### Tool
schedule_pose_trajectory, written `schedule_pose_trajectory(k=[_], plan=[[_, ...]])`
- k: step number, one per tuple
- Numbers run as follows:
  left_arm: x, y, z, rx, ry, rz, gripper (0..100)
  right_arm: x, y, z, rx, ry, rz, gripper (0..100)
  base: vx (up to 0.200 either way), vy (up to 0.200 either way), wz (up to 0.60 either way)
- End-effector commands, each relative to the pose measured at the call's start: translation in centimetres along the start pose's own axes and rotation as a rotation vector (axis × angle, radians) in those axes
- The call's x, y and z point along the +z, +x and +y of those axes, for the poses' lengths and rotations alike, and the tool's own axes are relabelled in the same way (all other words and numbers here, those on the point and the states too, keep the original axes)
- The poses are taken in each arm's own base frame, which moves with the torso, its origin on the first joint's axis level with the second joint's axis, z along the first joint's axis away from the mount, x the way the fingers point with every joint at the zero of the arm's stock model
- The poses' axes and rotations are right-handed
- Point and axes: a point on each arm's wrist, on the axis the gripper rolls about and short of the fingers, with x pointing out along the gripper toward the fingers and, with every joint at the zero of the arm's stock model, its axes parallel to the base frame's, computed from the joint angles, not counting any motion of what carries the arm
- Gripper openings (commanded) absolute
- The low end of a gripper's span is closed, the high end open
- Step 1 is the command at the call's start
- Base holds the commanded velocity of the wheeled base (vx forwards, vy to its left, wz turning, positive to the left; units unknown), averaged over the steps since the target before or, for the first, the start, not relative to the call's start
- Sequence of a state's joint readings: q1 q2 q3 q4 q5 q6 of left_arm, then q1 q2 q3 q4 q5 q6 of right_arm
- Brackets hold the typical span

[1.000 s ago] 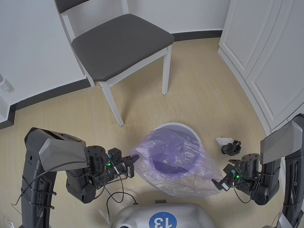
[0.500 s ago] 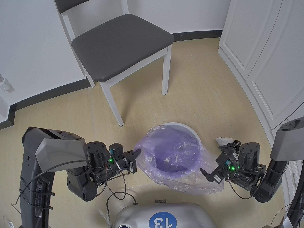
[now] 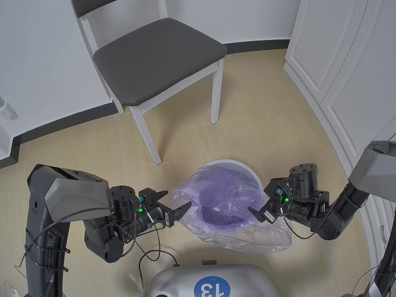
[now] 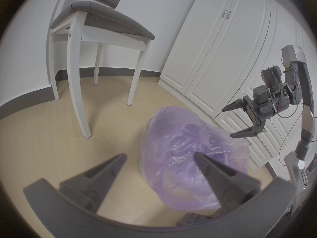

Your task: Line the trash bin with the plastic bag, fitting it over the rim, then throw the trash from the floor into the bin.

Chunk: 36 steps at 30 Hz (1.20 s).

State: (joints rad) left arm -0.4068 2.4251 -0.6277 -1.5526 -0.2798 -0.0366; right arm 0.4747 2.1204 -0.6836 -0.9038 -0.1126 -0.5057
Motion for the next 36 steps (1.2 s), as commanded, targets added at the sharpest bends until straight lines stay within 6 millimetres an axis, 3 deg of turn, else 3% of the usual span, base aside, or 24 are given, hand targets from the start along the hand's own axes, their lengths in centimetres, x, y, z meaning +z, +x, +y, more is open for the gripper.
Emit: schedule_pose_trajectory(k=[1, 6, 14, 15, 28, 32, 33, 36], plan=[[-0.4, -0.3, 0.3, 0.007, -0.007, 0.006, 100, 0.2, 1.2, -0.6, 0.010, 0.014, 0.038, 100, 0.000, 0.000, 0.00], [-0.8, -0.3, 0.3, 0.010, -0.009, 0.017, 100, 0.7, 1.5, -1.1, 0.087, 0.084, 0.138, 100, 0.000, 0.000, 0.00], [-1.3, -0.3, 0.4, 0.013, -0.015, 0.035, 100, 0.5, 2.1, -1.3, 0.103, 0.121, 0.161, 100, 0.000, 0.000, 0.00], [-1.5, -0.3, 0.4, 0.013, -0.016, 0.039, 100, 0.5, 2.1, -1.3, 0.104, 0.121, 0.160, 0, 0.000, 0.000, 0.00], [-1.8, -0.3, 0.3, 0.010, -0.019, 0.051, 100, 0.2, 1.9, -1.1, 0.120, 0.122, 0.164, 0, 0.000, 0.000, 0.00], [-1.7, -0.5, 0.3, 0.018, -0.019, 0.051, 100, -0.3, 0.5, -1.8, 0.148, 0.099, 0.150, 0, 0.000, 0.000, 0.00], [-1.8, -0.5, 0.3, 0.018, -0.020, 0.055, 100, -0.5, 0.2, -2.1, 0.153, 0.083, 0.147, 100, 0.000, 0.000, 0.00], [-1.9, -0.8, 0.2, 0.020, -0.022, 0.063, 100, -1.2, -0.8, -2.7, 0.162, 0.092, 0.154, 100, 0.000, 0.000, 0.00]])
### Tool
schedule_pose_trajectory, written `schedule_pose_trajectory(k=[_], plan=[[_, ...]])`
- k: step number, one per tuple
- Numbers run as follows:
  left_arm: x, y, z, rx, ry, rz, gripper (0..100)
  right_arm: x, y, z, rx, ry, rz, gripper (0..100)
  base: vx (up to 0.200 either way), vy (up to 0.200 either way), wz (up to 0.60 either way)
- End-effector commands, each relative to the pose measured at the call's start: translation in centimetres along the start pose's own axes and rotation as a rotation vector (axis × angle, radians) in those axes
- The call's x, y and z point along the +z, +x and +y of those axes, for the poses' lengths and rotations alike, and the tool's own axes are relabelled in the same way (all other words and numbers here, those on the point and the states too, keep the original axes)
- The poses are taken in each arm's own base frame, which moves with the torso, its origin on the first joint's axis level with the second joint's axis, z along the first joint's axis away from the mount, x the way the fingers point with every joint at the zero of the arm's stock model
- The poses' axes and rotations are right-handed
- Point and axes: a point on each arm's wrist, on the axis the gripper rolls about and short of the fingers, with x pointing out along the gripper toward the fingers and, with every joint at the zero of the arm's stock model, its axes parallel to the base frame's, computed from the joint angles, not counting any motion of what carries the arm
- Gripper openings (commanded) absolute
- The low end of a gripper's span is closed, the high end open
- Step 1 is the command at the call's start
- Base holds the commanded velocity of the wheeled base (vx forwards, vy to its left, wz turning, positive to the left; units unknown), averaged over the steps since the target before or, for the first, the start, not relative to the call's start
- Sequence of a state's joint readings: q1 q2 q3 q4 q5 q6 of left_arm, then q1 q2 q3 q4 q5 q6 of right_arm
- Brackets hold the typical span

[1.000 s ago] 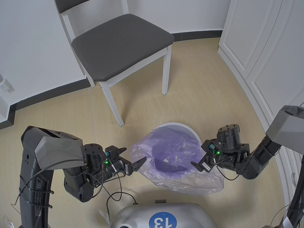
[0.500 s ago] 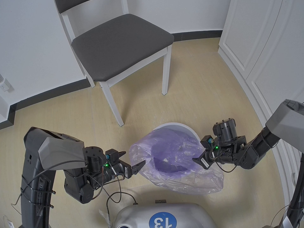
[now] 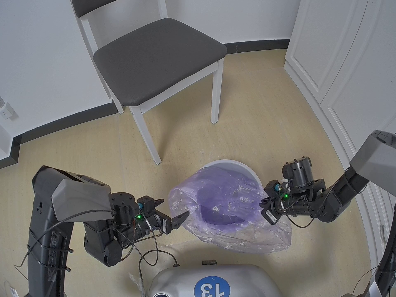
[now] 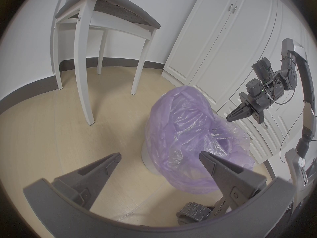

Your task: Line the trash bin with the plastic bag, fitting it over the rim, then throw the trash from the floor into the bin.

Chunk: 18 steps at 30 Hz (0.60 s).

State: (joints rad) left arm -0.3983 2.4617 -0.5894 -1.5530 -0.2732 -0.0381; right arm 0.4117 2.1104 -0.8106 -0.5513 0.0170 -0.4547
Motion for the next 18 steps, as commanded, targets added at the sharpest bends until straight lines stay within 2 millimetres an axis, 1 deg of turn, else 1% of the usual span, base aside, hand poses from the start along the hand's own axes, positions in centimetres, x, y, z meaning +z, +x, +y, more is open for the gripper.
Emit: schedule_pose_trajectory(k=[1, 6, 10, 17, 18], plan=[[0.0, -0.3, 0.0, 0.002, 0.001, -0.005, 100, -1.0, -1.9, -1.0, -0.006, 0.022, 0.002, 100, 0.000, 0.000, 0.00], [-0.2, -0.3, -0.3, -0.005, 0.001, 0.002, 100, -2.7, -2.0, -1.1, 0.019, 0.037, 0.043, 100, 0.000, 0.000, 0.00], [-0.2, -0.2, -0.4, -0.009, 0.004, 0.002, 100, -3.2, -1.2, -0.9, 0.028, 0.040, 0.061, 100, 0.000, 0.000, 0.00], [-0.3, -0.3, -0.3, -0.003, 0.003, 0.005, 100, -3.4, 0.1, -0.8, 0.020, 0.043, 0.041, 100, 0.000, 0.000, 0.00], [-0.3, -0.2, -0.3, -0.003, 0.003, 0.005, 100, -3.6, 0.2, -0.8, 0.024, 0.043, 0.046, 0, 0.000, 0.000, 0.00]])
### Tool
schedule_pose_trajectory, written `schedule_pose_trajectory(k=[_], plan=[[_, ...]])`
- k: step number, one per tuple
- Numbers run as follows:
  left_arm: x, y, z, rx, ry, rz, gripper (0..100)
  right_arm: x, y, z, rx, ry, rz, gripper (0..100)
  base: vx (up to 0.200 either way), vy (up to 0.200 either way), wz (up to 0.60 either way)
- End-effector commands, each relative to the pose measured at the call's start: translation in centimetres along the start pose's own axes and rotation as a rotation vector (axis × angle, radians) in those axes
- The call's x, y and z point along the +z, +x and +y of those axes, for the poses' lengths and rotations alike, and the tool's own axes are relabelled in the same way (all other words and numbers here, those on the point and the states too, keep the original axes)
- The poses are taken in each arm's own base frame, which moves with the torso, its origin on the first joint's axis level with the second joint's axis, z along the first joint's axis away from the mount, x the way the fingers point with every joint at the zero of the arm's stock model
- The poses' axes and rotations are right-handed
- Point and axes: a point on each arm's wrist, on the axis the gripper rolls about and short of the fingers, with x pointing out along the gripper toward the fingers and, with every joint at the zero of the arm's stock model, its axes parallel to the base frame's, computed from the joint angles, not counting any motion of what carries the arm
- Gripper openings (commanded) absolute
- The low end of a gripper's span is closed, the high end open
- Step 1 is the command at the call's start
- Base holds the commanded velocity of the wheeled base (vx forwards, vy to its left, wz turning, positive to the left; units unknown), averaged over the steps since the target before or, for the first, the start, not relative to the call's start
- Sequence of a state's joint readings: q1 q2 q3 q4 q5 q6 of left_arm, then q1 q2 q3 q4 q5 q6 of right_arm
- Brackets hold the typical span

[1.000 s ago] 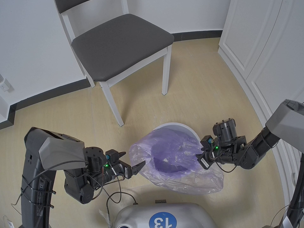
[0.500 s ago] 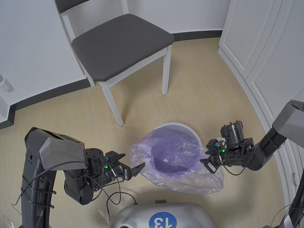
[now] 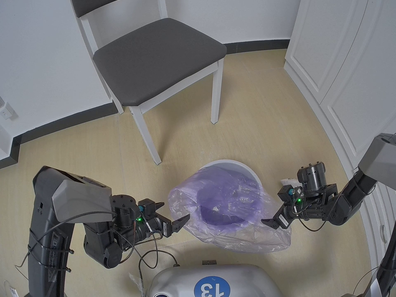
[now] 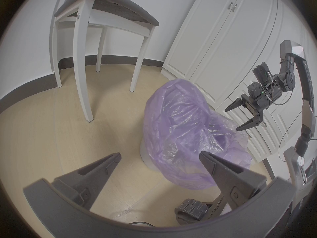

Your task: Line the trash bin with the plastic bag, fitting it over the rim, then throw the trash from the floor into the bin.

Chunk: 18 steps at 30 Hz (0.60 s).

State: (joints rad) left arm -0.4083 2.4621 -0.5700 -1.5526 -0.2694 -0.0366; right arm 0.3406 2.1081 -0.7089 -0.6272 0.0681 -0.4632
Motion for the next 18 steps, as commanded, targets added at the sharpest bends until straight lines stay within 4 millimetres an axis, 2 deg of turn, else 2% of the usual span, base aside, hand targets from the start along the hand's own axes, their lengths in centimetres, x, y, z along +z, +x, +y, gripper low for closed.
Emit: schedule_pose_trajectory(k=[1, 13, 18], plan=[[0.1, 0.0, 0.1, 0.002, 0.003, -0.016, 100, -0.7, 0.8, 0.3, 0.019, 0.001, 0.026, 0, 0.000, 0.000, 0.00], [0.2, 0.0, 0.3, 0.018, 0.002, -0.020, 100, 0.1, 0.4, 0.1, 0.042, 0.000, -0.020, 0, 0.000, 0.000, 0.00], [0.4, -0.1, 0.3, 0.021, 0.003, -0.026, 100, 1.2, 0.4, -0.6, 0.018, 0.002, -0.061, 0, 0.000, 0.000, 0.00]])
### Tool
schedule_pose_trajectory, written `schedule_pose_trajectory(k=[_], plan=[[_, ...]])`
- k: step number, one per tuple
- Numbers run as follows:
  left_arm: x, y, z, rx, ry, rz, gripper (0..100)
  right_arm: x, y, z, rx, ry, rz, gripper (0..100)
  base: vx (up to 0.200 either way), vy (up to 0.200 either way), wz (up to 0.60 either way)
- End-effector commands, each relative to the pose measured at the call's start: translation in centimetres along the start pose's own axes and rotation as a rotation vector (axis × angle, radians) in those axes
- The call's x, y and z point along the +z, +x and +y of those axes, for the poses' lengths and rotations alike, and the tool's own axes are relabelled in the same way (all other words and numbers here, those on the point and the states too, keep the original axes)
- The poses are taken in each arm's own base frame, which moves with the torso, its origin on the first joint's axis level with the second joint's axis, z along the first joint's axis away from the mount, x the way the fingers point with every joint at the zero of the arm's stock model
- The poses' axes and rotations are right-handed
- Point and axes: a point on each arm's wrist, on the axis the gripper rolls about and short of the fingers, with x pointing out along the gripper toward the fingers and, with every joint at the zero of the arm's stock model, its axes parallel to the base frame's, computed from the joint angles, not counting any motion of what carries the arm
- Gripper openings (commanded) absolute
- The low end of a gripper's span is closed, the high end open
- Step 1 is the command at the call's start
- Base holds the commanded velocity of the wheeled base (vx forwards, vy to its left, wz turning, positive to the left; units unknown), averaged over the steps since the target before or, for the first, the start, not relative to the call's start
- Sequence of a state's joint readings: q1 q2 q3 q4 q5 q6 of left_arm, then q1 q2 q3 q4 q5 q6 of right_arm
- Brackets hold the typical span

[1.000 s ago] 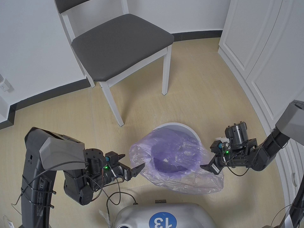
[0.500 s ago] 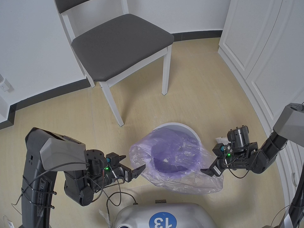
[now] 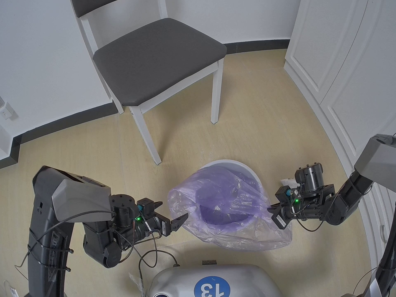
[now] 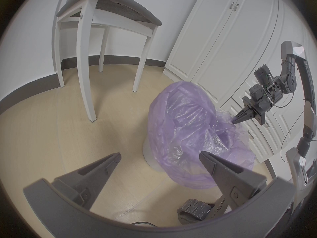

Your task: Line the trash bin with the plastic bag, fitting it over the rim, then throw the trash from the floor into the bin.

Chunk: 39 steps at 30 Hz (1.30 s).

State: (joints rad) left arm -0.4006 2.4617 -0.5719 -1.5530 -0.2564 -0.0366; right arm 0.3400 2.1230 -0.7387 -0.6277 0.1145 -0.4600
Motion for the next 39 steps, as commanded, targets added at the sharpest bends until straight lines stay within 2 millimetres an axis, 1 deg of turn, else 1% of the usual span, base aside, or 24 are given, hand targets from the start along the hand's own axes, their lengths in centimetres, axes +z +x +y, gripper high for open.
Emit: schedule_pose_trajectory(k=[1, 2, 7, 9, 10, 11, 16, 21, 26, 31, 34, 37, 38, 39], plan=[[0.4, -0.1, 0.0, 0.001, 0.005, -0.022, 100, 0.7, -0.1, -0.4, -0.016, 0.000, -0.027, 0, 0.000, 0.000, 0.00], [0.7, 0.0, 0.2, 0.010, 0.006, -0.036, 100, 1.7, -0.1, -1.2, -0.040, 0.004, -0.061, 0, 0.000, 0.000, 0.00], [1.6, 0.3, 0.8, 0.027, 0.010, -0.076, 100, 3.3, 0.3, -2.3, -0.076, 0.034, -0.110, 0, 0.000, 0.000, 0.00], [2.3, 0.5, 1.3, 0.046, 0.013, -0.109, 100, 4.3, 0.4, -3.1, -0.097, 0.056, -0.142, 0, 0.000, 0.000, 0.00], [2.4, 0.6, 1.3, 0.048, 0.014, -0.115, 100, 4.5, 0.4, -3.3, -0.101, 0.058, -0.147, 0, 0.000, 0.000, 0.00], [2.8, 0.7, 1.4, 0.054, 0.017, -0.129, 100, 5.0, 0.4, -3.9, -0.112, 0.062, -0.157, 0, 0.000, 0.000, 0.00], [3.1, 0.9, 1.6, 0.061, 0.021, -0.144, 100, 6.2, 0.3, -5.4, -0.139, 0.084, -0.179, 0, 0.000, 0.000, 0.00], [2.8, 0.7, 1.5, 0.060, 0.018, -0.131, 100, 6.6, 0.1, -6.0, -0.153, 0.111, -0.197, 0, 0.000, 0.000, 0.00], [2.2, 0.3, 1.1, 0.055, 0.013, -0.100, 100, 6.9, -0.7, -6.6, -0.173, 0.129, -0.222, 0, 0.000, 0.000, 0.00], [2.0, 0.2, 1.0, 0.057, 0.011, -0.091, 100, 7.9, -1.1, -7.2, -0.201, 0.176, -0.310, 0, 0.000, 0.000, 0.00], [2.1, 0.3, 1.1, 0.057, 0.012, -0.097, 100, 8.2, -0.7, -7.4, -0.211, 0.180, -0.326, 0, 0.000, 0.000, 0.00], [2.3, 0.4, 1.1, 0.058, 0.012, -0.106, 100, 7.8, 1.1, -7.6, -0.209, 0.186, -0.306, 0, 0.000, 0.000, 0.00], [2.3, 0.4, 1.1, 0.058, 0.012, -0.106, 100, 8.0, 1.6, -7.6, -0.213, 0.184, -0.309, 0, 0.000, 0.000, 0.00], [2.3, 0.4, 1.1, 0.058, 0.012, -0.106, 100, 8.1, 1.7, -7.7, -0.214, 0.183, -0.312, 0, 0.000, 0.000, 0.00]])
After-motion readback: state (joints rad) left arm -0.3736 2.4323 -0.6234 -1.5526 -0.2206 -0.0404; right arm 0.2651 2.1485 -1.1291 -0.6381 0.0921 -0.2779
